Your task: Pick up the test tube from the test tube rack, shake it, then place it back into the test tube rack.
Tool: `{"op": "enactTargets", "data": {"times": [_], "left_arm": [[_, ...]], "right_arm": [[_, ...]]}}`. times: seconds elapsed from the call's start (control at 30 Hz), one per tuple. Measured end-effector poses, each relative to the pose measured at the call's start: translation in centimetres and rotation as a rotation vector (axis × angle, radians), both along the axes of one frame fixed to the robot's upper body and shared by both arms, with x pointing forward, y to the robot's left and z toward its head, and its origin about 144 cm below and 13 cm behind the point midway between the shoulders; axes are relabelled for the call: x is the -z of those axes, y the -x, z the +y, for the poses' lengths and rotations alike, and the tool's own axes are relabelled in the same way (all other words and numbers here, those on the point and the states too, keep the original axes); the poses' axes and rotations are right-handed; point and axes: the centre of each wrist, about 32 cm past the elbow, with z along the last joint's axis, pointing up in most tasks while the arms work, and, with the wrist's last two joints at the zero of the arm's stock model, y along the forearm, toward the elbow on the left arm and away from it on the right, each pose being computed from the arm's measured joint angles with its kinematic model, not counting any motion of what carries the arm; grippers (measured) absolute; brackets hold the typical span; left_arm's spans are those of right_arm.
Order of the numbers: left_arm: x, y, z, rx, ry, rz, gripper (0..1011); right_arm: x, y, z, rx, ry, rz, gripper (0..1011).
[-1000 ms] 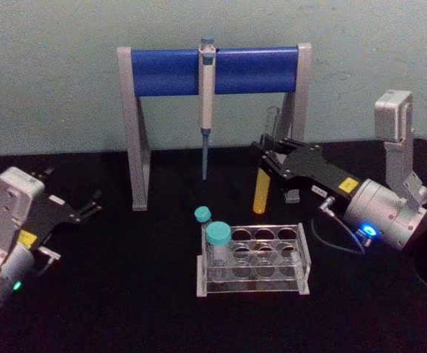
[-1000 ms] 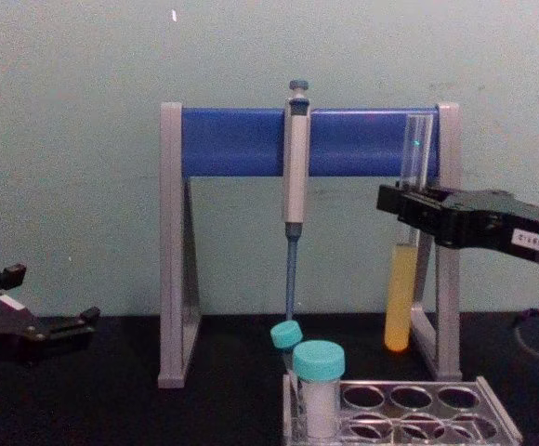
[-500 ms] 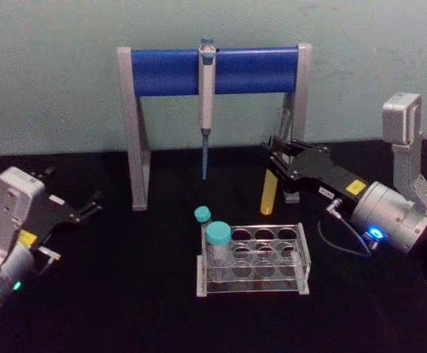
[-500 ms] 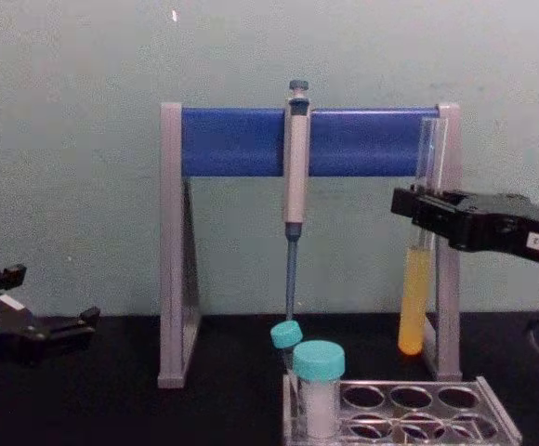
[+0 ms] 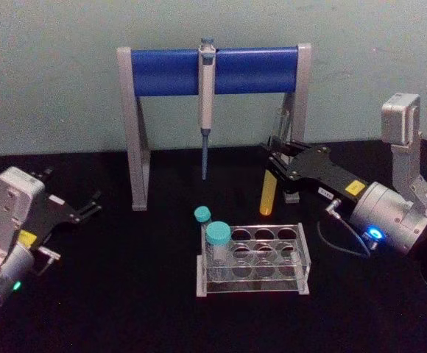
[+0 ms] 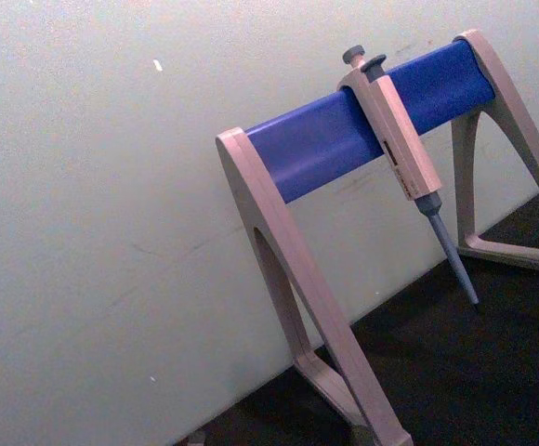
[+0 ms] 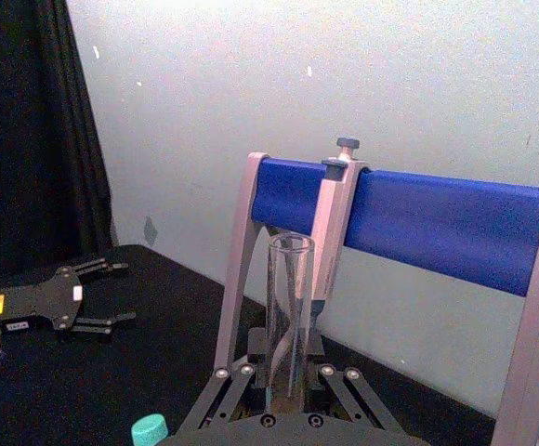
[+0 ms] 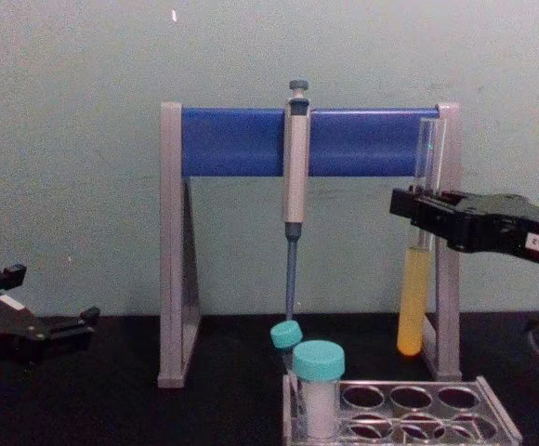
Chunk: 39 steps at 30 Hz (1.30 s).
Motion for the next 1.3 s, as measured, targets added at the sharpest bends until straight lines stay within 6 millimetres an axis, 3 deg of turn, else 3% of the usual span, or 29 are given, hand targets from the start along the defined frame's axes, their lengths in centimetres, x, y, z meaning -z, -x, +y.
{"op": "enactTargets", "data": {"times": [1.3], "left_arm": [[0.0,0.0,0.0,0.0,0.0,0.0,1010]], "right_arm": [[1.0,1.9,-0.9,-0.111,0.045,-0.045,224]]}}
